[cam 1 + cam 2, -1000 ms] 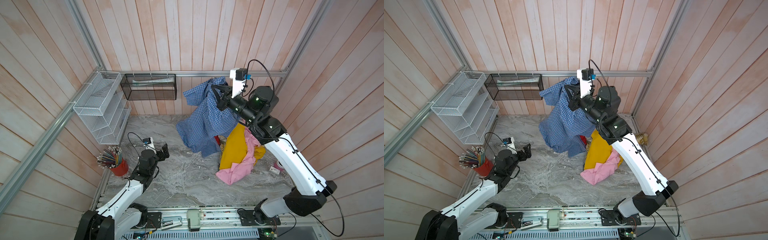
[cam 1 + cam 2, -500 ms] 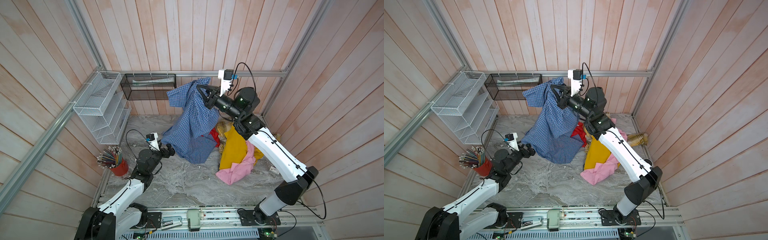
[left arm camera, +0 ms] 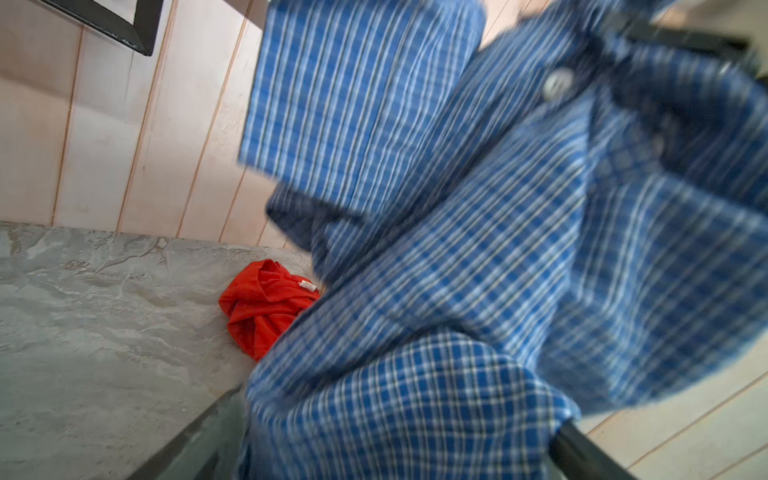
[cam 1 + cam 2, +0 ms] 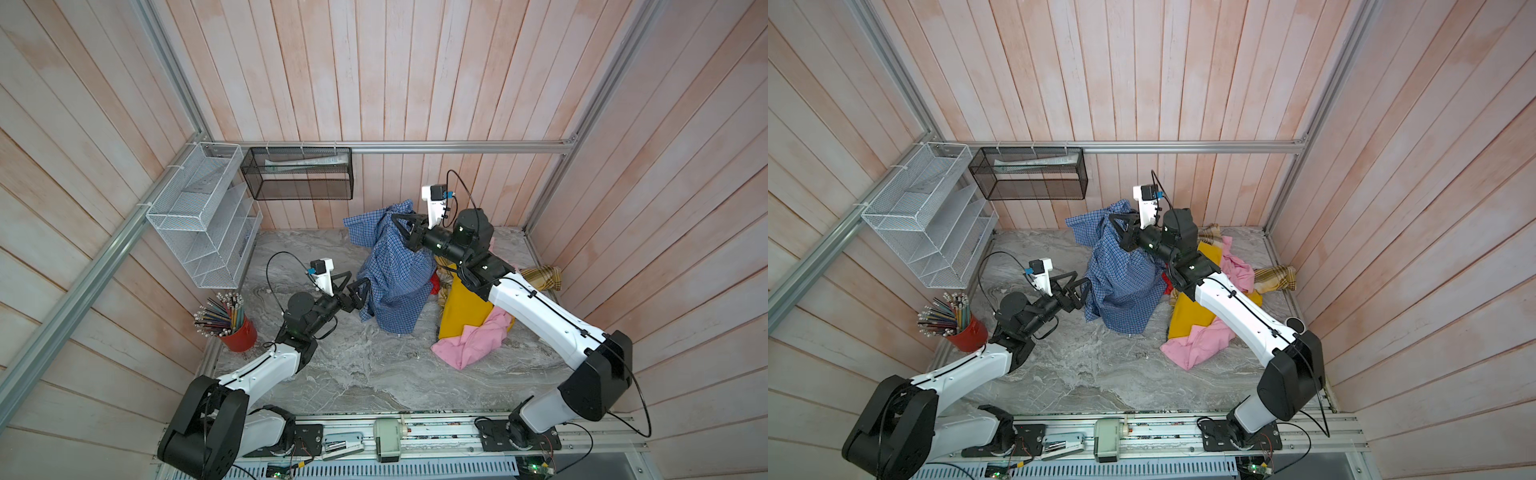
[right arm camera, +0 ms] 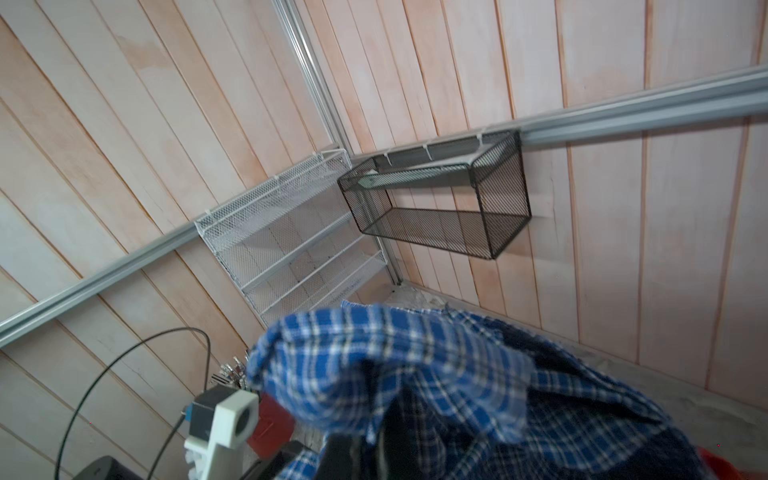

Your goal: Pick out a specific cloth from the pile

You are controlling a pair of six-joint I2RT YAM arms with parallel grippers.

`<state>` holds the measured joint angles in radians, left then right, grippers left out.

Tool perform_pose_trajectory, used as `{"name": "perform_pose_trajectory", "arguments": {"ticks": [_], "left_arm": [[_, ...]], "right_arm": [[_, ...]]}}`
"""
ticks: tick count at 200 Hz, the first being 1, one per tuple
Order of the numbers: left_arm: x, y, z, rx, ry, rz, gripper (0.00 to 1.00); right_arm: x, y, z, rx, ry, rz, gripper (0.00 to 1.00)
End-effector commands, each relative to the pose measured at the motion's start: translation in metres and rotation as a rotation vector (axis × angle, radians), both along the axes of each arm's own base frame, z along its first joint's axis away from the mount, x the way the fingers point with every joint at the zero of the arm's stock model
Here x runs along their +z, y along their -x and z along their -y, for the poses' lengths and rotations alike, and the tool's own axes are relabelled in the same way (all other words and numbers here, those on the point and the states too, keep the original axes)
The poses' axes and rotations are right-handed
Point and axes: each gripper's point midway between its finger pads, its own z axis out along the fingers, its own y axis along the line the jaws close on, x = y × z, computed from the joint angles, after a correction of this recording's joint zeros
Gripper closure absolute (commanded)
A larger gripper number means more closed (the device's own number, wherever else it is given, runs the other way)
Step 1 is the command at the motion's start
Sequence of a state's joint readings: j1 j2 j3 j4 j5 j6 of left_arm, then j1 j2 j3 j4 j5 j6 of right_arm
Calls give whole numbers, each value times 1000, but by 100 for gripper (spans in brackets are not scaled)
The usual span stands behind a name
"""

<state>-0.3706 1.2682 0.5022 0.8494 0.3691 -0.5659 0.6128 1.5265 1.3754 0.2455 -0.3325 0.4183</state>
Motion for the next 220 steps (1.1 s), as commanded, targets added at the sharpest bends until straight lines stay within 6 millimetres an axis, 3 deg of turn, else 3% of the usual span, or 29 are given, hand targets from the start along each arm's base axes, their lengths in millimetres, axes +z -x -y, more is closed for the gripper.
{"name": "perform_pose_trajectory", "arguments": {"ticks": [1, 21, 45, 59, 86, 111, 136, 151, 166, 190, 220], "left_arm": [[27, -4, 14, -46, 42, 70, 2], [9, -23, 17, 0, 12, -22, 9], [1, -26, 27, 0, -14, -34, 12], [-7, -34, 30, 38, -48, -71, 24], [-33, -44, 42, 35, -143, -161, 51], [-68, -41, 57, 11, -281, -241, 52], [-102, -41, 49, 68, -371, -343, 39], [-111, -38, 41, 100, -391, -372, 24], [-114, -35, 28, 153, -423, -382, 20], [-105, -26, 1, 260, -446, -367, 0], [-102, -13, -24, 340, -485, -391, 0]], "right_arm": [[8, 6, 18, -33, -29, 31, 100], [-18, 5, 21, -44, 8, -16, 100], [-44, 8, 23, -41, 30, -65, 100], [-62, 8, 20, -26, 46, -115, 100], [-116, 16, 18, 12, 98, -228, 100], [-169, 18, 34, -62, 197, -302, 100], [-211, 21, 44, -99, 272, -362, 100], [-229, 24, 43, -79, 307, -391, 100], [-244, 27, 43, -68, 333, -423, 100], [-251, 31, 39, -65, 354, -416, 100], [-255, 28, 41, -91, 373, -407, 100]]}}
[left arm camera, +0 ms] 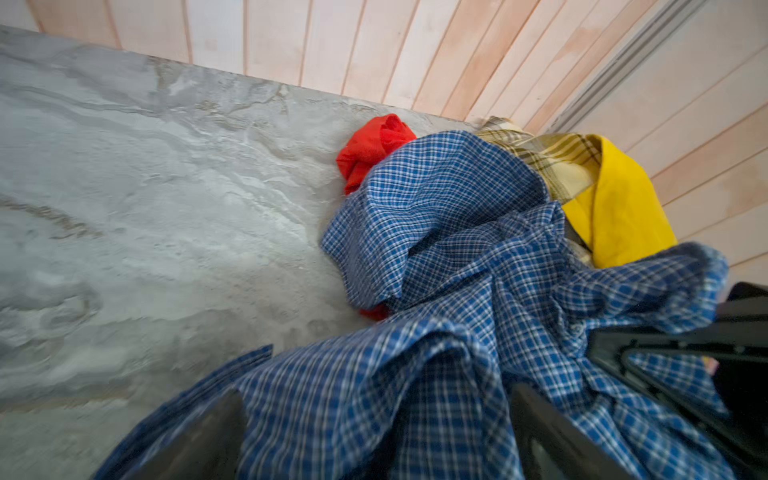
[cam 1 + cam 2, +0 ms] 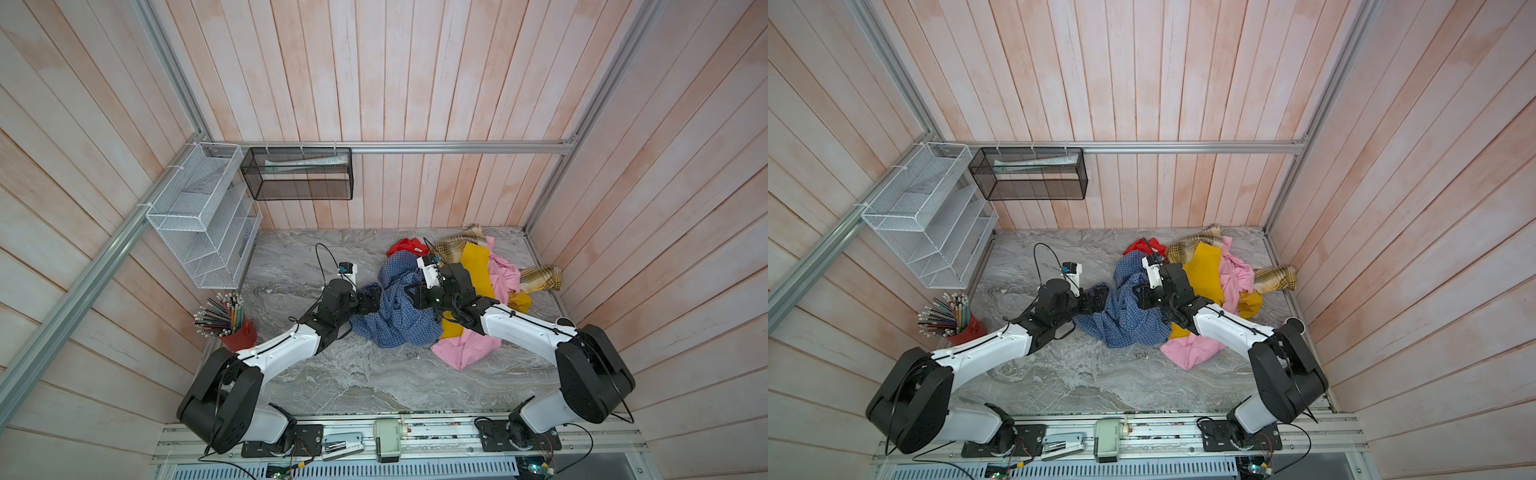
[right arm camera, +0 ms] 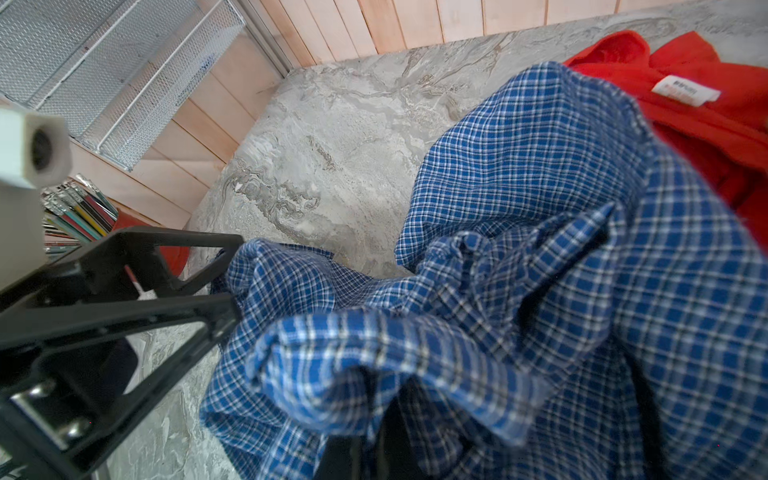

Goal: Pick out a specific cloth from the pile
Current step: 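Grasp the blue checked shirt with the left gripper beside the right gripper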

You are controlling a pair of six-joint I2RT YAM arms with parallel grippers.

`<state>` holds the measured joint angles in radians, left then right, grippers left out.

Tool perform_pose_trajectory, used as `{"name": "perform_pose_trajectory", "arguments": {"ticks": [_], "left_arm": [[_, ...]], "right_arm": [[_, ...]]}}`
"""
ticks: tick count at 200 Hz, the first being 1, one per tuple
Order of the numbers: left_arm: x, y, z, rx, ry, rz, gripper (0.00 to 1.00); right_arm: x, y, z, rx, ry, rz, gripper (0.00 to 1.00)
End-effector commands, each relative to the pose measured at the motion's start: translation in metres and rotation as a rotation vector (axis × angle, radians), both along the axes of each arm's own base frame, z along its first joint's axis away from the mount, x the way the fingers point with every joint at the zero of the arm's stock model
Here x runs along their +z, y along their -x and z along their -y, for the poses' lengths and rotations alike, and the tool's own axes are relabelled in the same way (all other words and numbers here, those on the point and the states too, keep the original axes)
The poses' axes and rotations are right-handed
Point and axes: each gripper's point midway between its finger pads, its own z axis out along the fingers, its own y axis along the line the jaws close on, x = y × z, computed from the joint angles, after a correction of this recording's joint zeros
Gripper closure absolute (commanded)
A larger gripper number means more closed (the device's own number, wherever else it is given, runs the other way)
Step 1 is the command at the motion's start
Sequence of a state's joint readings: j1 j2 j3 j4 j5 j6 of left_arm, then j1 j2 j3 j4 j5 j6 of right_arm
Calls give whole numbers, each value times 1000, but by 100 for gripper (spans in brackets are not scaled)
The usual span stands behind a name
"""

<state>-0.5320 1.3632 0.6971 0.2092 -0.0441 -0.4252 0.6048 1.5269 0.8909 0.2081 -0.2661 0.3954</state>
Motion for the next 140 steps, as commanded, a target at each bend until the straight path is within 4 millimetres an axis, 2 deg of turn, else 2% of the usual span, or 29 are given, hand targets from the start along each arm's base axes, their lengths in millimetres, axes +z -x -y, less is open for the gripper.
{"name": "perform_pose_trajectory", "arguments": {"ticks": [1, 23, 42, 80, 100, 140], "left_arm": [[-4, 5, -29, 105, -90, -19, 0], [-16, 12, -53, 213, -158, -110, 0], [-26, 23, -61, 255, -147, -178, 0], [-48, 41, -39, 198, 36, -279, 0], [-48, 38, -27, 171, 121, -258, 0], [-75, 37, -24, 194, 132, -318, 0]], "right_arm": [[-15, 0, 3, -14, 52, -5, 100], [-21, -1, 3, -7, 78, -10, 100], [-22, 0, 3, -5, 86, -5, 100], [-23, -1, 5, -15, 96, 6, 100], [-23, -1, 6, -19, 103, 13, 100], [-14, -2, 12, -39, 106, 41, 100]]}}
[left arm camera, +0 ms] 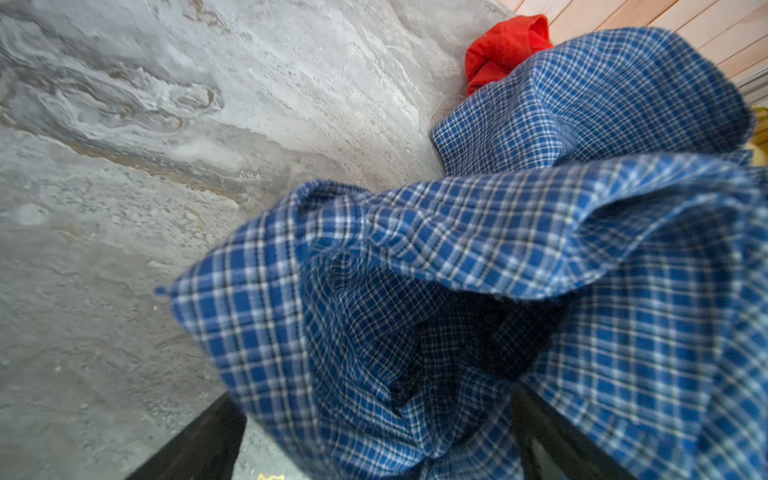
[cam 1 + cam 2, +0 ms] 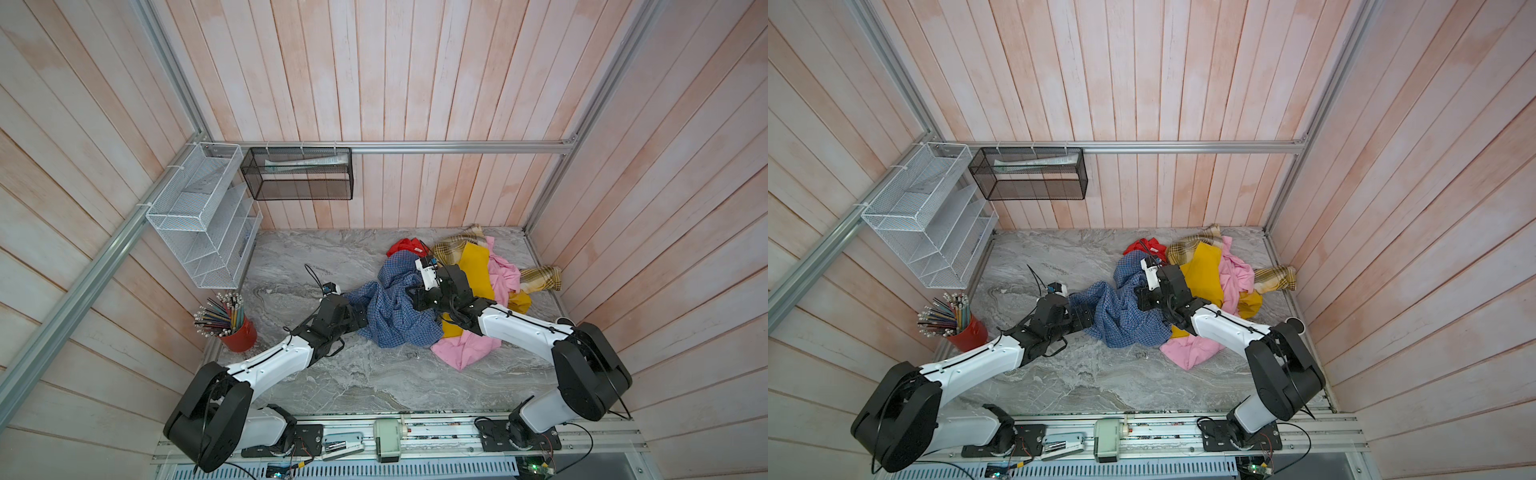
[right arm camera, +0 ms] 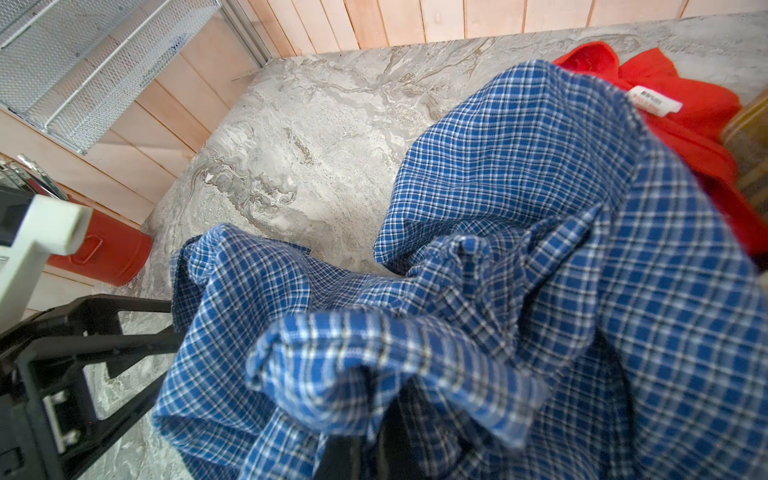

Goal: Pick out a specific cloth from the pile
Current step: 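Grasp the blue checked shirt with the left gripper beside the right gripper, then lift the shirt high with the left gripper while the right gripper releases it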

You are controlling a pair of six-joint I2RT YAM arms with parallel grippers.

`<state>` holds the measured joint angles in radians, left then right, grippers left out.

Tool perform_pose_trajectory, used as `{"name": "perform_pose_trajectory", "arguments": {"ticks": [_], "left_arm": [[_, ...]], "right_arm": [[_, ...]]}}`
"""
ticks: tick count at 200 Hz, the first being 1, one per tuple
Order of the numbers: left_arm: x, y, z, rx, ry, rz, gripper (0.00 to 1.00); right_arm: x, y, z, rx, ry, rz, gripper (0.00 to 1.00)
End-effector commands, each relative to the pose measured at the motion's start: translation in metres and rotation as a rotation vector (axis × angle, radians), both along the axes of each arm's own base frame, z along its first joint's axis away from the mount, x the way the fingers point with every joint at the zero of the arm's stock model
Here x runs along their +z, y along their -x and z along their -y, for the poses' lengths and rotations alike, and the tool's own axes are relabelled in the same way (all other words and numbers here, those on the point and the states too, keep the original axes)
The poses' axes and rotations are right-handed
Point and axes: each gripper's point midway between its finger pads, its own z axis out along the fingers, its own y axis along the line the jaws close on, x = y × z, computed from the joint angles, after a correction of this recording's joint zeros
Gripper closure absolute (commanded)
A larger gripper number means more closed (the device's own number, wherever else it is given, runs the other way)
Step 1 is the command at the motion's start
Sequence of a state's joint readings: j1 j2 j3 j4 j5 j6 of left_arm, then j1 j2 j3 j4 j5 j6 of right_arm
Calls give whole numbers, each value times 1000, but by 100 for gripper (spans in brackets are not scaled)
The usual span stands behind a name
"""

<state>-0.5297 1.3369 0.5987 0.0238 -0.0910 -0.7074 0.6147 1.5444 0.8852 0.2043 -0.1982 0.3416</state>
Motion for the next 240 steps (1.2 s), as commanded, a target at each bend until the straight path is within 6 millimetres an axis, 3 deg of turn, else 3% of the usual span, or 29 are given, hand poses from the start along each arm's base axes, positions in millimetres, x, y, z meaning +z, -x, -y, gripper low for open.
{"name": "perform_pose_trajectory", "arguments": {"ticks": [1, 23, 42, 48, 69, 81, 111, 132, 187, 212, 240], "left_arm": [[-5, -2, 9, 6, 73, 0, 0], [-1, -10, 18, -16, 108, 42, 8], [2, -20, 26, -31, 114, 58, 32], [5, -24, 28, -41, 112, 68, 43], [21, -33, 33, -69, 92, 115, 79], [36, -39, 33, -78, 91, 152, 100], [85, -45, 27, -84, 92, 268, 100], [135, -49, 25, -104, 87, 361, 100], [302, -61, 22, -173, 57, 610, 100], [377, -58, 9, -144, 18, 739, 100], [446, -49, -15, -71, -35, 881, 100]], "right_arm": [[-1, 3, 7, -16, 31, 9, 100], [4, 3, 4, -6, 17, 16, 100], [5, 3, 2, 3, 7, 8, 97], [5, 3, 2, 3, 0, 6, 91], [9, 2, 3, 8, -12, 10, 50], [12, 2, 5, 4, -8, 19, 34], [25, -3, 20, -51, 11, 67, 13], [39, -6, 34, -91, 24, 111, 3], [62, -13, 67, -151, 93, 181, 2], [73, -14, 84, -183, 91, 207, 2], [84, -13, 102, -215, 98, 233, 2]]}}
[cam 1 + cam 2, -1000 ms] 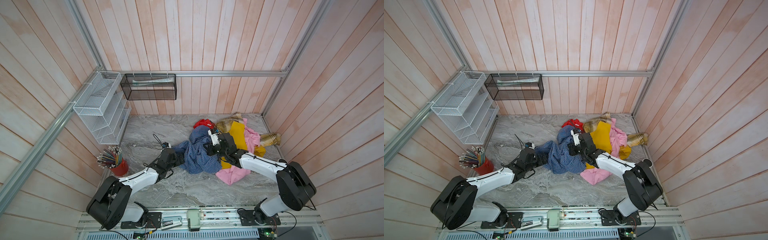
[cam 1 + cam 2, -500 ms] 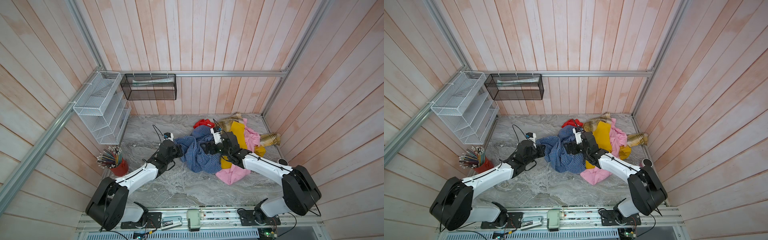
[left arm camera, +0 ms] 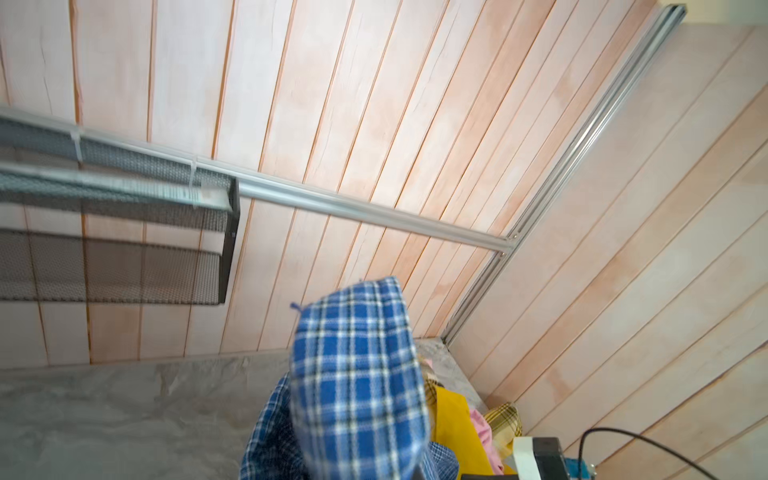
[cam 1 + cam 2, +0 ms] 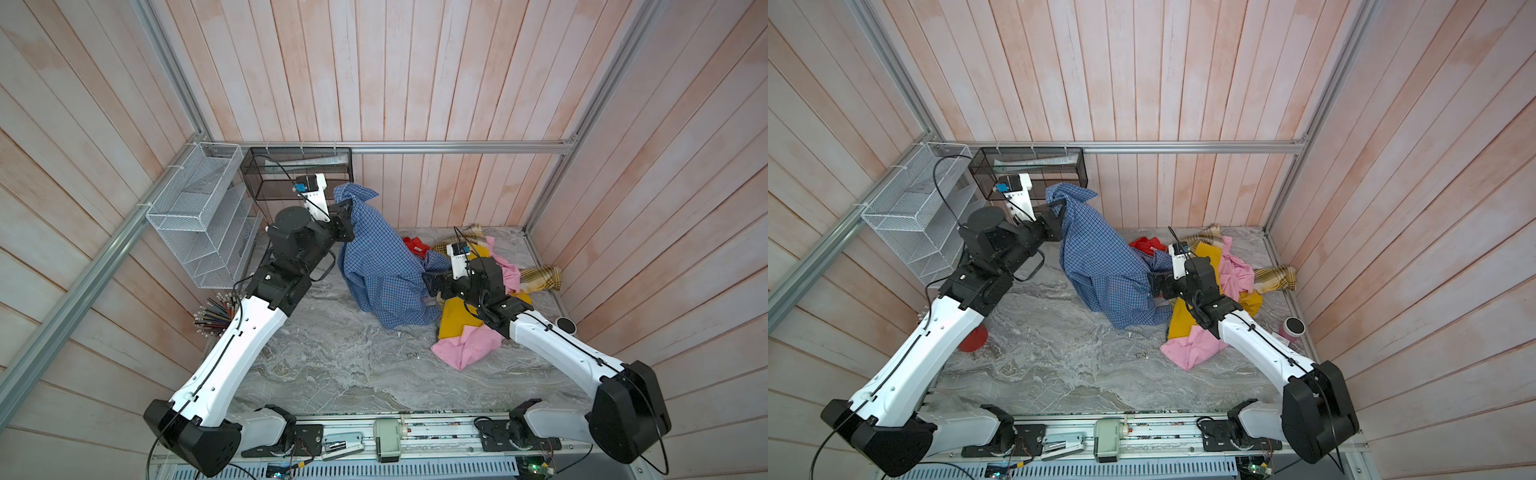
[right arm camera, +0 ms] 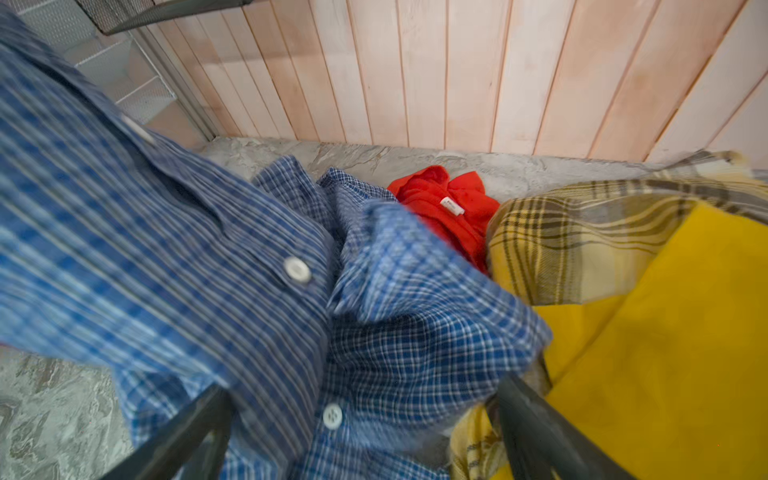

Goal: Pick out a specific cloth from the pile
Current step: 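Lift the shirt high with the left gripper while the right gripper releases it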

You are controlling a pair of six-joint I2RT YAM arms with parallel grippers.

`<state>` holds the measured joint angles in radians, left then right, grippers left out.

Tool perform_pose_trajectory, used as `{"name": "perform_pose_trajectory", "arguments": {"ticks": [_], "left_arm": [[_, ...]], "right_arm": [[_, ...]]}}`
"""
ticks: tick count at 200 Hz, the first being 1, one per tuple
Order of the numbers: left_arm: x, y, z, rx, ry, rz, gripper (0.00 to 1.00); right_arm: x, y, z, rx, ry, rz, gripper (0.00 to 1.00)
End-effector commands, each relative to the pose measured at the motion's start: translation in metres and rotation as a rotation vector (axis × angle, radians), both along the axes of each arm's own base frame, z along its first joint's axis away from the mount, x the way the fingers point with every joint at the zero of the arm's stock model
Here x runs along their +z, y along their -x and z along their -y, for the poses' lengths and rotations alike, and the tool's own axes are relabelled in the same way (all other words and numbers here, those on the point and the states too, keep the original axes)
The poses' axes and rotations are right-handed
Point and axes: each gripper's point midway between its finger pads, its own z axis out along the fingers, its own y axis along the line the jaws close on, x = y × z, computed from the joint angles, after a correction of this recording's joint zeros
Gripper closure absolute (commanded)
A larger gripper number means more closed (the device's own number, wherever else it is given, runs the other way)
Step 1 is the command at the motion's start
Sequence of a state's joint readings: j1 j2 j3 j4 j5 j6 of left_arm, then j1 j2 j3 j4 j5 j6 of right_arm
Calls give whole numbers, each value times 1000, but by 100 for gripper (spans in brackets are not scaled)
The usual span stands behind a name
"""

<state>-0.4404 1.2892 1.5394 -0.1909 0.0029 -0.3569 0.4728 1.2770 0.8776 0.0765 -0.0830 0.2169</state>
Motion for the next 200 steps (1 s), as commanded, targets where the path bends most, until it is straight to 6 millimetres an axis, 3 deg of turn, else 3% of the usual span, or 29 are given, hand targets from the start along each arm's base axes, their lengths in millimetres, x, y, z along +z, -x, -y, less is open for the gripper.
{"name": "perform_pose_trajectory", "arguments": {"ticks": [1, 40, 116, 146, 200], "left_arm": [[38, 3, -22, 91, -73, 85, 100], [112, 13, -40, 174, -120, 242, 100], [202, 19, -72, 348, -173, 476, 100], [199, -3, -78, 383, -234, 482, 100], [179, -41, -121, 547, -312, 440, 100]], "right_arm": [[6, 3, 17, -31, 36, 19, 2], [17, 9, 27, -28, 30, 44, 2], [7, 14, 30, -23, 23, 12, 2], [1, 15, 27, -4, 8, -7, 2], [-9, 18, 28, -12, 11, -33, 2]]}}
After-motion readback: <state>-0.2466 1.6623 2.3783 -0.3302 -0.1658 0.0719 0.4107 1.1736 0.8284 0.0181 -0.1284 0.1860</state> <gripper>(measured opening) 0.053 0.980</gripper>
